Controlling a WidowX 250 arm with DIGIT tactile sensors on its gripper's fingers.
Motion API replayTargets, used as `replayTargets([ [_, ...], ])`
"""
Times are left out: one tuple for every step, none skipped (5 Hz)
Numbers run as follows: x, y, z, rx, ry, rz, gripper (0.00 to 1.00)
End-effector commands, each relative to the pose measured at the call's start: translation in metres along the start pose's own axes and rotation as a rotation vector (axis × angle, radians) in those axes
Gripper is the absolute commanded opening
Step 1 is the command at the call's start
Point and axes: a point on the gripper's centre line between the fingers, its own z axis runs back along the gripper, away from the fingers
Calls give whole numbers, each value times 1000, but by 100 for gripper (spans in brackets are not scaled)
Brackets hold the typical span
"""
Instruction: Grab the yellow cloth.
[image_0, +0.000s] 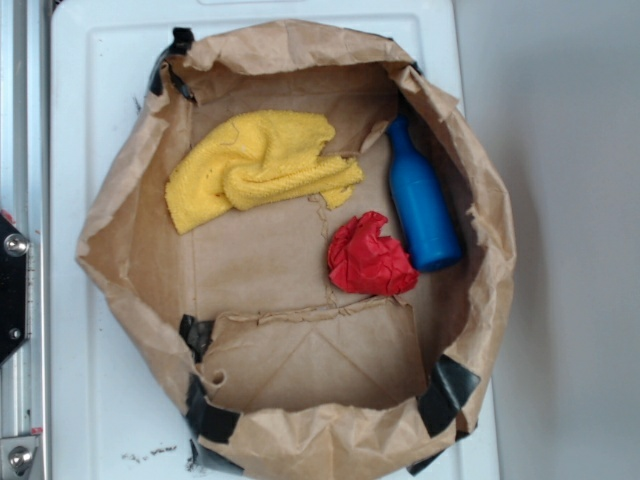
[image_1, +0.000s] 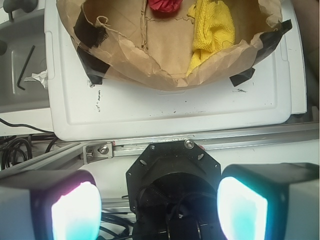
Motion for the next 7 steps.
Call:
replayTargets([
  [0, 0, 0, 0, 0, 0, 100],
  [47, 3, -11, -52, -34, 5, 100],
  [75, -1, -21, -32, -105, -28, 100],
  [100, 10, -43, -56, -151, -170, 100],
  [114, 25, -61, -81, -142, -209, 100],
  [125, 48, -89, -92, -70, -155, 100],
  [125, 48, -89, -92, -70, -155, 100],
])
